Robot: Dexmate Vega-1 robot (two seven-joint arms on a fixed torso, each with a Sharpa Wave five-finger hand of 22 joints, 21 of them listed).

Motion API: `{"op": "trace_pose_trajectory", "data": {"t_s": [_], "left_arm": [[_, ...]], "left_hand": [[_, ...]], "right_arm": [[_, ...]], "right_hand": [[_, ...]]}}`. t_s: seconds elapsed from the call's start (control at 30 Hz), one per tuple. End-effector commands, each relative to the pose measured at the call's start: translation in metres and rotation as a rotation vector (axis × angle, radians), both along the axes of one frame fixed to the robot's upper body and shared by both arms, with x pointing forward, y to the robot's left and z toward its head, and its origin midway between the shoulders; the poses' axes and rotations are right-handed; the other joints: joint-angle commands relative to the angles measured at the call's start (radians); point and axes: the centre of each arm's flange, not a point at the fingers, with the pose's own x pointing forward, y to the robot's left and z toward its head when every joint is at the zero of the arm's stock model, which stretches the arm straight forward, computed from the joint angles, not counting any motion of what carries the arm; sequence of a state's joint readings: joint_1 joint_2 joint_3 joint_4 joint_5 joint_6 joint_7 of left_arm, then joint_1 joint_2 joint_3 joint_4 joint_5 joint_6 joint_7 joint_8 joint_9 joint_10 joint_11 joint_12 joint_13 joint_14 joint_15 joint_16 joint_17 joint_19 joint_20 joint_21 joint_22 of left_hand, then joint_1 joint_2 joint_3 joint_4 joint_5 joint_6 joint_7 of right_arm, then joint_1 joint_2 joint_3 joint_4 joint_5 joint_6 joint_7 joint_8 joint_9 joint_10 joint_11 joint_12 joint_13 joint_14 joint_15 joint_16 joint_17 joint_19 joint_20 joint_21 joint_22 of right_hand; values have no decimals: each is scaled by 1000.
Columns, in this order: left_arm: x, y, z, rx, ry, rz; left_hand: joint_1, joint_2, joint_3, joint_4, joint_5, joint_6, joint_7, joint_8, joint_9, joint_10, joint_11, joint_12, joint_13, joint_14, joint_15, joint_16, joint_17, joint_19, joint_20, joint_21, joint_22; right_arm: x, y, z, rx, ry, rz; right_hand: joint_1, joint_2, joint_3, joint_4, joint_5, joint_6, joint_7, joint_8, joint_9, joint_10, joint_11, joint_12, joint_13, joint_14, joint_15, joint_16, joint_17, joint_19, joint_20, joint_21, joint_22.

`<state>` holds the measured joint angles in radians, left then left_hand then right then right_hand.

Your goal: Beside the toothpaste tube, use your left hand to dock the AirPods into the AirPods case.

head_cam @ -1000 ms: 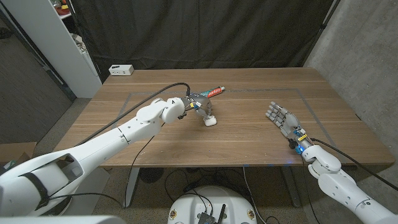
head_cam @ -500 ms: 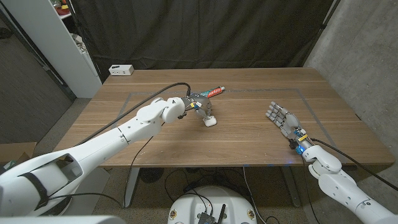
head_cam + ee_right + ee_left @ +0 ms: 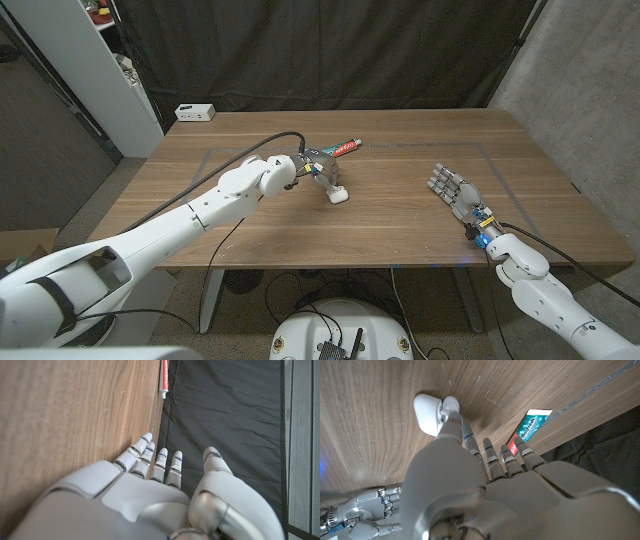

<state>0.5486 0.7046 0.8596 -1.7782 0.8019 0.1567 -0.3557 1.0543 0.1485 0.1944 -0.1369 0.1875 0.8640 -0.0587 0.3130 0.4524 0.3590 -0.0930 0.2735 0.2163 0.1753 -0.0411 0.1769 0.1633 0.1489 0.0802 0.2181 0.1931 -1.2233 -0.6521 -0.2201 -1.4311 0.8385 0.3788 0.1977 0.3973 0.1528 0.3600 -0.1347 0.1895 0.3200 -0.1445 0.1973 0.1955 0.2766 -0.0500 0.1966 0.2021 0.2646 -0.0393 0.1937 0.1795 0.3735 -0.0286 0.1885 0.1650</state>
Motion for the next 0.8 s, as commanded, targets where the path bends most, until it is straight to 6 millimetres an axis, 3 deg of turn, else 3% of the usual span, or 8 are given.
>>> {"op": "trace_pose_trajectory", "data": {"t_s": [0.03,0.8], "left_arm": [[0,3,0,2,5,-3],[-2,5,-1,2,17,-5]], "left_hand": [[9,2,0,4,-2,13,0,-2,2,4,-5,-1,5,8,-105,-1,0,-2,0,5,2],[6,2,-2,5,-2,22,-4,-7,2,8,-1,-2,6,9,-103,-1,0,-3,2,5,2]], "right_arm": [[0,2,-1,1,4,-1],[-1,5,-5,7,8,-6]], "right_hand": [[-4,-2,-2,-5,0,3,1,-1,3,2,3,4,3,2,-90,3,1,1,6,2,5],[-5,-2,-3,-5,0,4,1,-1,3,2,-2,4,3,2,-91,3,1,-1,7,2,5]]}}
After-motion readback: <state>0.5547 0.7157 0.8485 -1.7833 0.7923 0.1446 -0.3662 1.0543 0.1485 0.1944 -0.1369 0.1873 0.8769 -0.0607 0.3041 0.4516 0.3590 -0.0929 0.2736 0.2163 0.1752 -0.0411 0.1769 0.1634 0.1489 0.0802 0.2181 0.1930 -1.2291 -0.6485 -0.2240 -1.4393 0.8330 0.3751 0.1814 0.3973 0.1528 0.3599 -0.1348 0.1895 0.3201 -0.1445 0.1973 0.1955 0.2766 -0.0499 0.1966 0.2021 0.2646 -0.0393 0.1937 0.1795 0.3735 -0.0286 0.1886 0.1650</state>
